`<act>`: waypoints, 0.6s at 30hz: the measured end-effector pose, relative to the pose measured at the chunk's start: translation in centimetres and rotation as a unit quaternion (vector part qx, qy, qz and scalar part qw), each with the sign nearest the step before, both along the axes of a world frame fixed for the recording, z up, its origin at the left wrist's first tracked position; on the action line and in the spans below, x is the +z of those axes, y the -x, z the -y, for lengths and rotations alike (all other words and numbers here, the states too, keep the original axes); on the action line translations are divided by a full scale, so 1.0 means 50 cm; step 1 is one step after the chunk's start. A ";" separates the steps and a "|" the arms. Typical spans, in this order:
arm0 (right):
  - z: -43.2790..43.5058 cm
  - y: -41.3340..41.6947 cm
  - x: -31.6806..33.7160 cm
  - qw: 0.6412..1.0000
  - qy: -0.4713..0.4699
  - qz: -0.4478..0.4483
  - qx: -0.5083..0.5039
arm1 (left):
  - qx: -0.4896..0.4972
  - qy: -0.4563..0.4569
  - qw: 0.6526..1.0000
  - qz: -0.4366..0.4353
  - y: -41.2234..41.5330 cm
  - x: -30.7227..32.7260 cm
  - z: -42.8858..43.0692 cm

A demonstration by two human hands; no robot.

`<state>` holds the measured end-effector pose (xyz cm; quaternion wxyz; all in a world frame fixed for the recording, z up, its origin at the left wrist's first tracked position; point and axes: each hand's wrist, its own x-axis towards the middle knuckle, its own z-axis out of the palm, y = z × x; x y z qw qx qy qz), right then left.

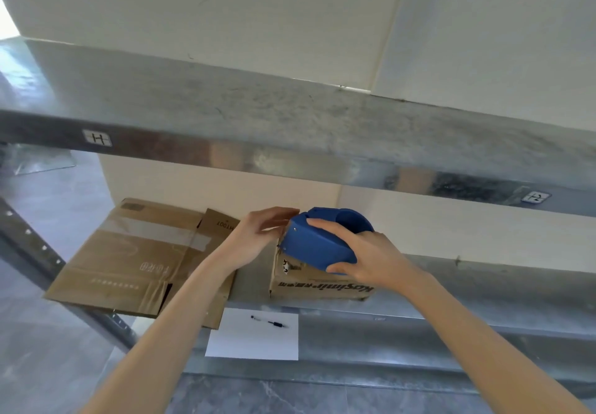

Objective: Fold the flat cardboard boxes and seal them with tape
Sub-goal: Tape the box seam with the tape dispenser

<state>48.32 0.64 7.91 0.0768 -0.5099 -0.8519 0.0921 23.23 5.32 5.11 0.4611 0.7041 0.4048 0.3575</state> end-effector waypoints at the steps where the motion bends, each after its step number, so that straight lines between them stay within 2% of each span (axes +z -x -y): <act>1: 0.002 -0.003 0.000 1.000 0.002 0.002 0.004 | -0.002 -0.003 1.000 0.002 -0.001 0.000 0.001; 10: 0.000 -0.018 0.007 0.998 0.047 0.000 0.034 | 0.067 -0.027 0.997 -0.035 -0.021 -0.001 0.012; 14: -0.014 -0.033 0.020 0.996 0.085 -0.036 0.019 | 0.117 0.001 0.993 -0.003 -0.027 0.000 0.011; 18: -0.026 -0.045 0.040 0.995 0.089 -0.020 0.029 | 0.141 0.023 0.989 0.040 -0.028 0.000 0.017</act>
